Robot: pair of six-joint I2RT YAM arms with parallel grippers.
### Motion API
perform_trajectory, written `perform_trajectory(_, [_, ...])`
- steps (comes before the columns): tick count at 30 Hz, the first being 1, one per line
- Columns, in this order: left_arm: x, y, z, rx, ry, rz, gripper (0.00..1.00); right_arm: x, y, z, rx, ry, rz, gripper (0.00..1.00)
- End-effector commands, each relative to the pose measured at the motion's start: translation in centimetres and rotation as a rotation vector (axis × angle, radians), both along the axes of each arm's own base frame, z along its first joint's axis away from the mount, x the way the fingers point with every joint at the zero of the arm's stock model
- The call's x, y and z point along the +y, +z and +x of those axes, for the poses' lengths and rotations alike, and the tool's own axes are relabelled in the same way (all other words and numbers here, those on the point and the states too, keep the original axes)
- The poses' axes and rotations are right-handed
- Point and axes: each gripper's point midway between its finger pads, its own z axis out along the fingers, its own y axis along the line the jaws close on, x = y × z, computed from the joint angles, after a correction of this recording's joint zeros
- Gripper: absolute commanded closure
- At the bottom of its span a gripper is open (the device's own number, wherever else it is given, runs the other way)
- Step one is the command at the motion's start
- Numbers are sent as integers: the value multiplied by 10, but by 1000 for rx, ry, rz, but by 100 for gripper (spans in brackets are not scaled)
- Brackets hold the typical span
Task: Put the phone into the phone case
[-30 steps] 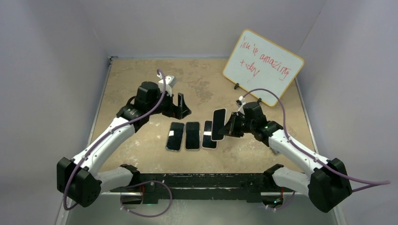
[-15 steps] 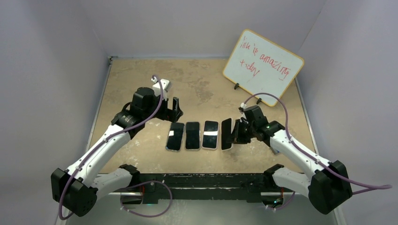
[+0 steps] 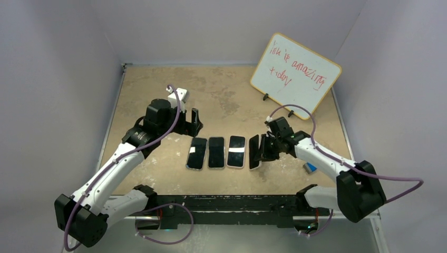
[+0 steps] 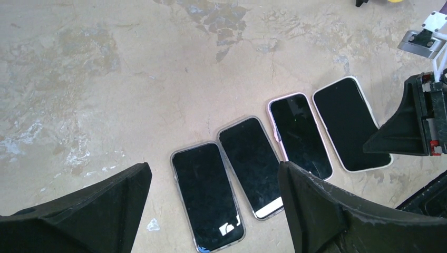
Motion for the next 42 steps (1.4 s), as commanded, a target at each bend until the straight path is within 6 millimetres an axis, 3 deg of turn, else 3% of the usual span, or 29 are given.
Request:
perform_trajectory(1, [6, 11, 3, -55, 15, 10, 6, -11, -1, 19, -46, -45, -74, 85])
perform_trajectory(6, [6, 11, 3, -54, 15, 10, 6, -22, 2, 25, -85, -102, -119, 60])
perform_trajectory(14, [5, 10, 3, -47, 13, 5, 5, -28, 10, 29, -119, -121, -139, 44])
perform_trajectory(17, [4, 11, 2, -44, 13, -6, 5, -30, 18, 31, -141, -129, -140, 33])
perform_trajectory(21, [1, 18, -2, -45, 4, -35, 5, -27, 35, 35, -184, -132, -115, 2])
perform_trajectory(27, [-2, 30, -9, -48, 1, -95, 5, -25, 78, 49, -316, -164, -59, 1])
perform_trajectory(33, [-17, 57, -16, -79, -70, -174, 5, -39, 139, 64, -483, -284, -35, 1])
perform_trajectory(42, [-19, 81, -13, -94, -51, -225, 3, -44, 227, 61, -733, -347, 127, 1])
